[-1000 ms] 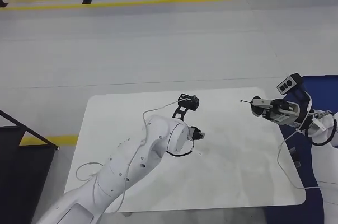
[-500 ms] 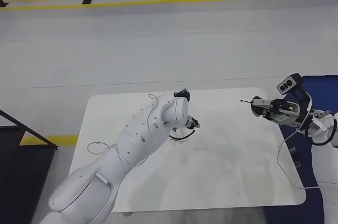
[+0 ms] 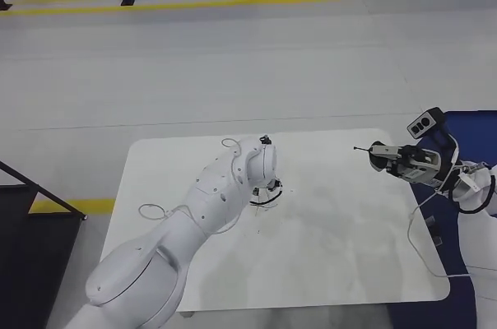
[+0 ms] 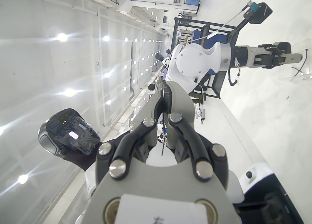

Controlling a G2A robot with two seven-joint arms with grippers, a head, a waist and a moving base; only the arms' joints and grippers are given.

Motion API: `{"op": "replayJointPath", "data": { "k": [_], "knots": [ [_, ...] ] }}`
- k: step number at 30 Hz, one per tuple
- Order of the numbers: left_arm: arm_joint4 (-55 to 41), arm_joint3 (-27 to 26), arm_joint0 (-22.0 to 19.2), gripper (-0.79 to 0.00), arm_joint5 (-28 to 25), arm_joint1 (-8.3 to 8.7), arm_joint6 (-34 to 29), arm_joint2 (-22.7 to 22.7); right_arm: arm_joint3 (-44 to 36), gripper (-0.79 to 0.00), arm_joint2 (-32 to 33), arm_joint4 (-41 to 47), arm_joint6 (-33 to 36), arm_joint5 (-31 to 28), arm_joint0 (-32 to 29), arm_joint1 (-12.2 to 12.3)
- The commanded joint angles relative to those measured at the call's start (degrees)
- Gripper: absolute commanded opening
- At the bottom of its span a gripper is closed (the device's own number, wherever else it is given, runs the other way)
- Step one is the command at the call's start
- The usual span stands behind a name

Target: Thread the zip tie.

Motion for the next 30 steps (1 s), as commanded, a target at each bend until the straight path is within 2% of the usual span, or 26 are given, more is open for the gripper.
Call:
{"op": "replayJointPath", "data": {
  "k": [1, 5, 12, 23, 30],
  "knots": [
    [0.6, 2.2, -0.3, -0.437, -0.4, -0.66, 0.3, 0.6, 0.0, -0.785, 0.0, 0.0, 0.0, 0.0, 0.0, 0.0],
    [0.3, 5.8, -0.5, -0.471, -1.6, -1.90, 1.7, 0.8, 0.0, -0.785, 0.0, 0.0, 0.0, 0.0, 0.0, 0.0],
    [-0.3, 10.4, -0.8, -0.483, -3.8, -4.17, 3.1, 1.2, 0.0, -0.785, 0.0, 0.0, 0.0, 0.0, 0.0, 0.0],
    [1.2, 16.3, -2.0, -0.508, -3.9, -7.46, 4.7, 2.1, 0.0, -0.785, 0.0, 0.0, 0.0, 0.0, 0.0, 0.0],
    [3.0, 18.4, -1.6, -0.585, -5.2, -9.07, 7.7, 2.8, 0.0, -0.785, 0.0, 0.0, 0.0, 0.0, 0.0, 0.0]
  ]
}}
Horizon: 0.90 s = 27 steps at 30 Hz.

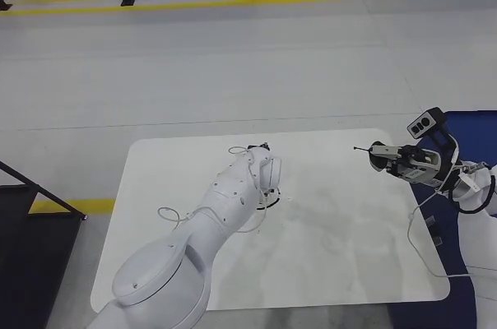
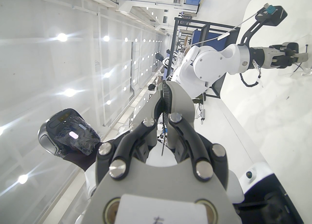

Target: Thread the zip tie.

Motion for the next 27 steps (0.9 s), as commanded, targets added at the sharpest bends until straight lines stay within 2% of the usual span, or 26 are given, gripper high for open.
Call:
{"op": "replayJointPath", "data": {
  "k": [1, 3, 5, 12, 19, 27],
  "knots": [
    [0.8, 0.3, 0.2, -0.585, -0.8, -0.45, 1.2, 0.3, 0.0, -0.785, 0.0, 0.0, 0.0, 0.0, 0.0, 0.0],
    [1.1, 0.8, 0.4, -0.622, -1.3, -0.80, 2.7, 0.3, 0.0, -0.785, 0.0, 0.0, 0.0, 0.0, 0.0, 0.0],
    [1.6, 1.5, 0.5, -0.625, -0.8, -1.15, 3.9, 0.3, 0.0, -0.785, 0.0, 0.0, 0.0, 0.0, 0.0, 0.0],
    [1.8, 3.8, 0.2, -0.582, -0.8, -2.10, 4.3, -0.1, 0.0, -0.785, 0.0, 0.0, 0.0, 0.0, 0.0, 0.0],
    [2.0, 5.6, 0.0, -0.600, -0.8, -2.65, 4.7, -0.7, 0.0, -0.785, 0.0, 0.0, 0.0, 0.0, 0.0, 0.0],
    [2.4, 6.8, 0.2, -0.748, -0.2, -3.22, 4.1, -1.2, 0.0, -0.785, 0.0, 0.0, 0.0, 0.0, 0.0, 0.0]
  ]
}}
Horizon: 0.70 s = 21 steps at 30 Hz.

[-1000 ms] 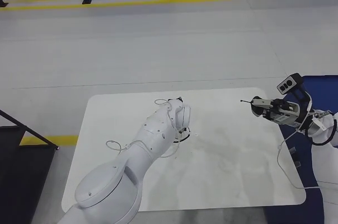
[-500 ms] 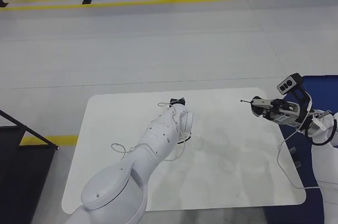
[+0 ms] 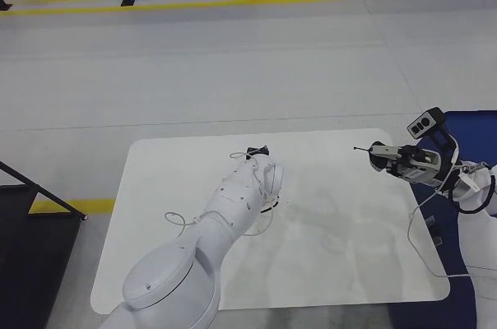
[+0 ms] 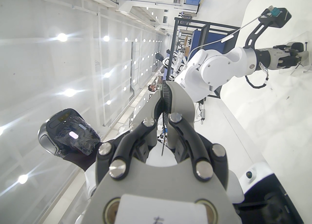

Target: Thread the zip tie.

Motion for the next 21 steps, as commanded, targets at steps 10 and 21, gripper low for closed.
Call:
{"op": "replayJointPath", "data": {
  "k": [10, 21],
  "knots": [
    [0.1, 0.4, -0.4, -0.785, -0.2, -0.50, -0.6, -0.9, 0.0, -0.785, 0.0, 0.0, 0.0, 0.0, 0.0, 0.0],
    [0.0, 0.0, -3.1, -0.785, 1.3, -0.20, -2.2, -2.5, 0.0, -0.785, 0.0, 0.0, 0.0, 0.0, 0.0, 0.0]
  ]
}}
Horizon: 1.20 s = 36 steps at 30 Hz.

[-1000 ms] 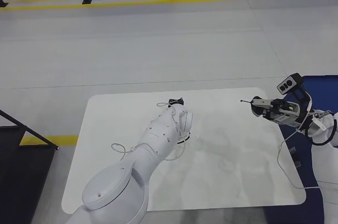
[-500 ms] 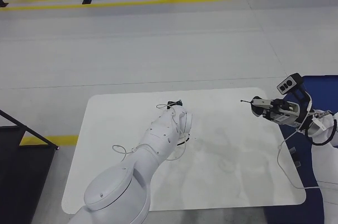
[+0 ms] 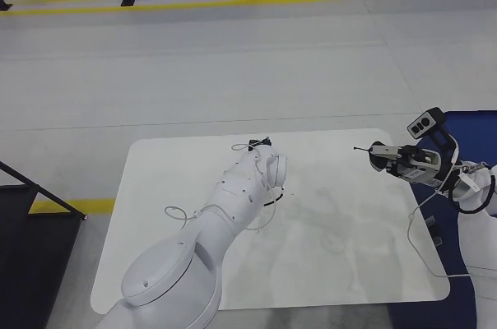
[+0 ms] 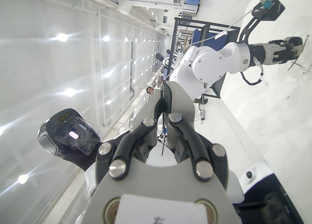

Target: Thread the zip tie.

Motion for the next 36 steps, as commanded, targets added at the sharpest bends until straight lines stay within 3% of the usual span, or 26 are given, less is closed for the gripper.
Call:
{"op": "replayJointPath", "data": {
  "k": [1, 6, 12, 15, 24, 27, 29, 31, 33, 36],
  "knots": [
    [-0.1, 0.6, -0.4, -0.785, -0.5, 0.37, -0.3, -0.4, 0.0, -0.785, 0.0, 0.0, 0.0, 0.0, 0.0, 0.0],
    [-1.0, 0.0, -1.3, -0.785, -0.5, 1.30, -0.4, -1.7, 0.0, -0.785, 0.0, 0.0, 0.0, 0.0, 0.0, 0.0],
    [-1.2, -5.9, -0.1, -0.785, -1.4, 2.74, -2.6, -2.9, 0.0, -0.785, 0.0, 0.0, 0.0, 0.0, 0.0, 0.0],
    [-2.2, -9.8, 1.1, -0.785, -5.1, 4.17, -4.9, -4.3, 0.0, -0.785, 0.0, 0.0, 0.0, 0.0, 0.0, 0.0],
    [-2.2, -9.8, 1.1, -0.785, -5.1, 4.17, -4.9, -4.3, -0.5, -0.785, -0.2, 0.4, -0.6, 0.0, -0.2, 0.0],
    [-2.8, -13.9, 2.4, -0.785, -3.9, 4.39, 2.5, -5.6, -2.4, -0.785, -0.3, 1.5, -1.9, 1.1, -0.3, 0.1],
    [-6.9, -18.7, 4.2, -0.785, -6.6, 5.13, 8.5, -9.0, -2.1, -0.785, 0.7, 3.5, -1.6, 3.2, 0.1, 0.4],
    [-9.1, -22.4, 6.9, -0.785, -10.7, 6.84, 13.2, -12.5, -1.4, -0.785, 2.1, 4.5, -1.2, 4.3, 0.6, 0.7],
    [-7.4, -26.7, 10.0, -0.785, -9.5, 8.22, 18.7, -14.3, -0.4, -0.785, 3.6, 5.1, -0.7, 5.1, 1.0, 1.1],
    [-5.4, -39.0, 18.0, -0.785, -10.3, 11.04, 22.5, -18.3, 1.7, -0.785, 6.3, 5.9, -0.2, 6.2, 1.9, 1.7]
  ]
}}
